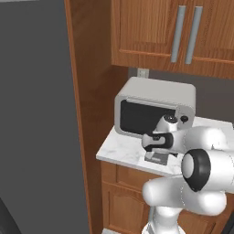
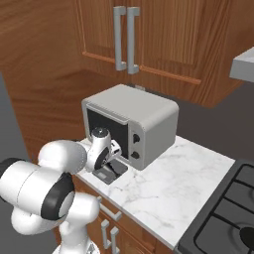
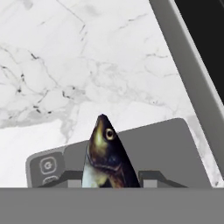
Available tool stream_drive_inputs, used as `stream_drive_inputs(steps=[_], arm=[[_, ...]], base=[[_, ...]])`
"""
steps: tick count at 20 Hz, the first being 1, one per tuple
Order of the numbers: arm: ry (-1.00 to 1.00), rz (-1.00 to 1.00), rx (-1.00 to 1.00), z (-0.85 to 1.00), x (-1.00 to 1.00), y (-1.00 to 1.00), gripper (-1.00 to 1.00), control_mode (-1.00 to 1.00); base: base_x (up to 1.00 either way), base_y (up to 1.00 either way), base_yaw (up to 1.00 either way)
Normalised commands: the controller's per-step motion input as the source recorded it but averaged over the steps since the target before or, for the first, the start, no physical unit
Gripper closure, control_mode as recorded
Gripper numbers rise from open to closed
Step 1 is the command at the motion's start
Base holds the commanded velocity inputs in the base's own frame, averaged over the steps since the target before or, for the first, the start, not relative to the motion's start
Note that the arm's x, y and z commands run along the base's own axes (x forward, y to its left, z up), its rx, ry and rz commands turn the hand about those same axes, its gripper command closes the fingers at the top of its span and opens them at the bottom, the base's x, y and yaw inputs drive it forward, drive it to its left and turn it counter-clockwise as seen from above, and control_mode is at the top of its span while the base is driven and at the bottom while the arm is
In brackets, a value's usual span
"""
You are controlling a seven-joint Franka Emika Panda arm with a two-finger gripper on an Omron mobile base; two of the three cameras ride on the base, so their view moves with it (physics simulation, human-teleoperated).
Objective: Take the fish from the fridge and place it on the digital scale on the counter by the fridge. Wait a few seconds for a reading, then move it to the plate on the dining counter.
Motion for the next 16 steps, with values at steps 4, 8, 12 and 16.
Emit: stream_drive_inputs(steps=[4,8,12,16], arm=[[0.00,0.01,-0.02,-0.18,0.12,0.00,1.00,-1.00],[0.00,0.02,-0.01,-0.05,0.11,-0.03,1.00,-1.00],[0.00,0.02,-0.01,0.00,0.06,-0.03,1.00,-1.00],[0.00,0.02,0.00,0.00,0.06,-0.06,-1.00,-1.00]], base=[[0.00,0.00,0.00],[0.00,0.00,0.00],[0.00,0.00,0.00],[0.00,0.00,0.00]])
